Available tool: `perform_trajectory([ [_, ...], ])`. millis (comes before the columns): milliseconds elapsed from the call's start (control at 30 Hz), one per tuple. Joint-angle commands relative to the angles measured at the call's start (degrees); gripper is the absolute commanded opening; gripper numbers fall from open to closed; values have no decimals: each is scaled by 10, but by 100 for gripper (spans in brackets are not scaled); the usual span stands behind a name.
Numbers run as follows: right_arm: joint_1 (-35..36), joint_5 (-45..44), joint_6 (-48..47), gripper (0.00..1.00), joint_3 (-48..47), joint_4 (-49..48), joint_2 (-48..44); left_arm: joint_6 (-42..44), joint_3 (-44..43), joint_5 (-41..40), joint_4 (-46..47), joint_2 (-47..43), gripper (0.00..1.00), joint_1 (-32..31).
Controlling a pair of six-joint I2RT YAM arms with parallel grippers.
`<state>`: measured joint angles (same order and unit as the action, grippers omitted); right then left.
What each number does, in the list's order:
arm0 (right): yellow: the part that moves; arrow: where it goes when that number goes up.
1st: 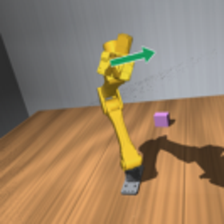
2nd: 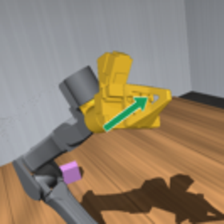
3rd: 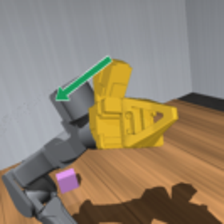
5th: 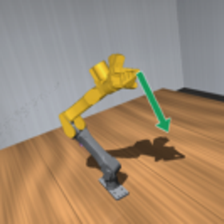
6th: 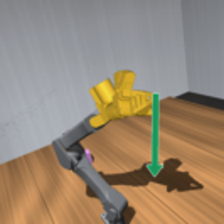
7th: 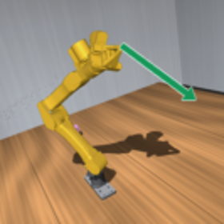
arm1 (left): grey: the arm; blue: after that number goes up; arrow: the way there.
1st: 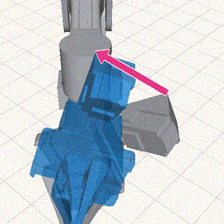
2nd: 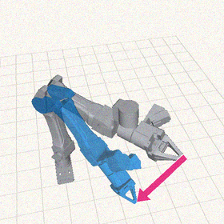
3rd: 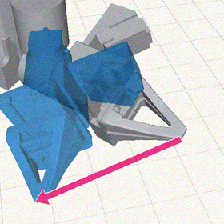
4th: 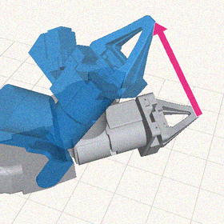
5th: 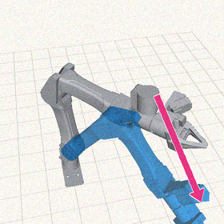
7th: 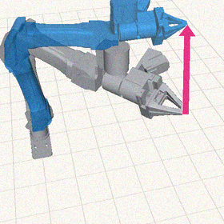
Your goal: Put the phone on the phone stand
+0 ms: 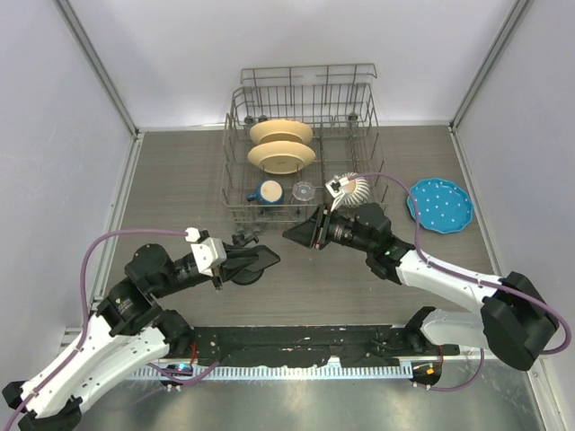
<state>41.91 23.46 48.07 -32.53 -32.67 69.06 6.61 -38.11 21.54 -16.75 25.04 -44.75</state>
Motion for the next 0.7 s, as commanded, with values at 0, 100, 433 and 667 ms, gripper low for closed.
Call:
perform_trajectory([
  [0, 3, 2, -182, 47, -50, 133, -30, -58, -35, 25, 143, 14, 0, 0],
  [100, 14, -12, -257, 54, -52, 129, -34, -113, -54, -12, 190, 6, 0, 1],
  [433, 229, -322, -501, 57, 22, -182, 29, -129, -188, -230, 23, -52, 0, 0],
  [667, 276, -433, -567, 54, 31, -308, 94, -119, -201, -244, -49, -103, 0, 0],
])
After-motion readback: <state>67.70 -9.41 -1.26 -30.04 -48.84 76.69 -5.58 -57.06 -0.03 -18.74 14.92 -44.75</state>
